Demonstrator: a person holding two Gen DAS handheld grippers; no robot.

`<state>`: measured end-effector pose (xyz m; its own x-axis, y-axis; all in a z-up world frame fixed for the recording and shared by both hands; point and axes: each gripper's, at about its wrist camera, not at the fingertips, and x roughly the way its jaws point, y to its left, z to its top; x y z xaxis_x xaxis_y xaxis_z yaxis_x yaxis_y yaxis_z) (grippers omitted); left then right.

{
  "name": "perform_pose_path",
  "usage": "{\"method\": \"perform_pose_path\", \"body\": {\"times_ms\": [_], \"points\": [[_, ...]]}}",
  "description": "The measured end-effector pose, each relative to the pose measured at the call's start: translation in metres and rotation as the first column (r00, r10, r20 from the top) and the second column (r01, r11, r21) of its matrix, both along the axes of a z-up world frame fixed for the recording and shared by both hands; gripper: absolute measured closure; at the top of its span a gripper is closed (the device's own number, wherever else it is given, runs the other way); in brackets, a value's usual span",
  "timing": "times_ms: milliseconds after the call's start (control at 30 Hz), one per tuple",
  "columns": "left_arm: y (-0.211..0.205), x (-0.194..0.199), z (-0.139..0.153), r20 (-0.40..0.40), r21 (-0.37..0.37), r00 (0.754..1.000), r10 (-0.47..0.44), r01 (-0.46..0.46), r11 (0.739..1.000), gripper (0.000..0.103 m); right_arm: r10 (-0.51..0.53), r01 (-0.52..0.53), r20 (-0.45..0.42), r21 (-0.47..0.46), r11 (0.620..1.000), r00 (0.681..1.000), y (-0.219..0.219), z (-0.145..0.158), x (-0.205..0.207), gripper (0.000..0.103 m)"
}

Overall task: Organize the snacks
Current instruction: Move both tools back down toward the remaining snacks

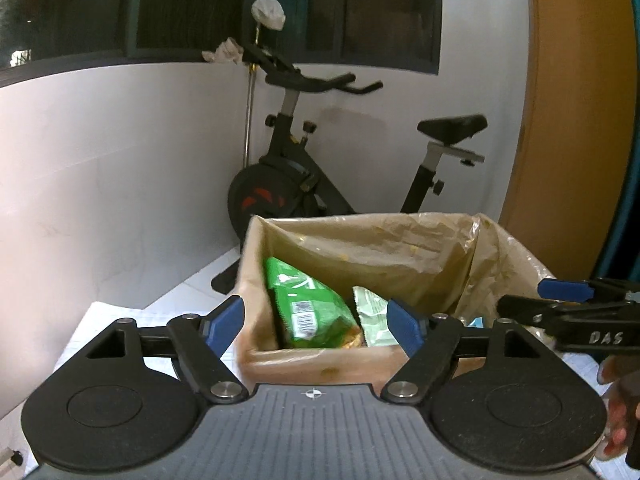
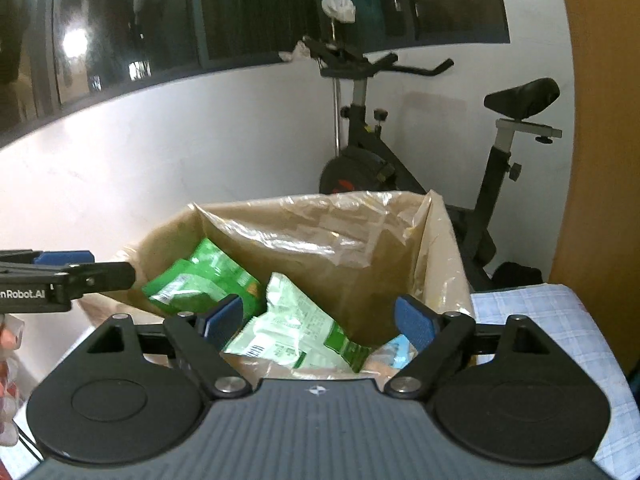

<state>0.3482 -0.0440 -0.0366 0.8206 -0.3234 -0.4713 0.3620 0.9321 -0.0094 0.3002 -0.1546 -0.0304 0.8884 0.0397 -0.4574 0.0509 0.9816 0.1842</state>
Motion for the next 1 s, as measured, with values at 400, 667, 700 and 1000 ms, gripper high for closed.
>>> {"method": "perform_pose_path", "body": {"times_ms": [400,667,700,1000], "points": [[0.074,-0.049,-0.010,0.013,0.001,0.998,0.061,-0.061,0.998,0.022,-0.013,0.007,0.140,0.037,0.999,0.990,-0.008,-0.003,-0.063,0.017],[0.103,-0.061,-0.043,-0.071,-0.052,0.986,0.151,-0.155,0.987,0.023,0.028,-0.024,0.099,-0.044,0.999,0.995,0.001,-0.034,-0.083,0.017],[0.105,-0.061,-0.047,-0.079,-0.059,0.984,0.162,-0.167,0.984,0.023,0.026,-0.022,0.090,-0.045,0.999,0.996,0.002,-0.038,-0.084,0.018],[0.101,-0.075,-0.082,-0.164,-0.058,0.970,0.180,-0.192,0.980,0.023,-0.005,0.005,-0.028,-0.027,1.000,1.000,-0.001,-0.086,-0.102,0.024]]}}
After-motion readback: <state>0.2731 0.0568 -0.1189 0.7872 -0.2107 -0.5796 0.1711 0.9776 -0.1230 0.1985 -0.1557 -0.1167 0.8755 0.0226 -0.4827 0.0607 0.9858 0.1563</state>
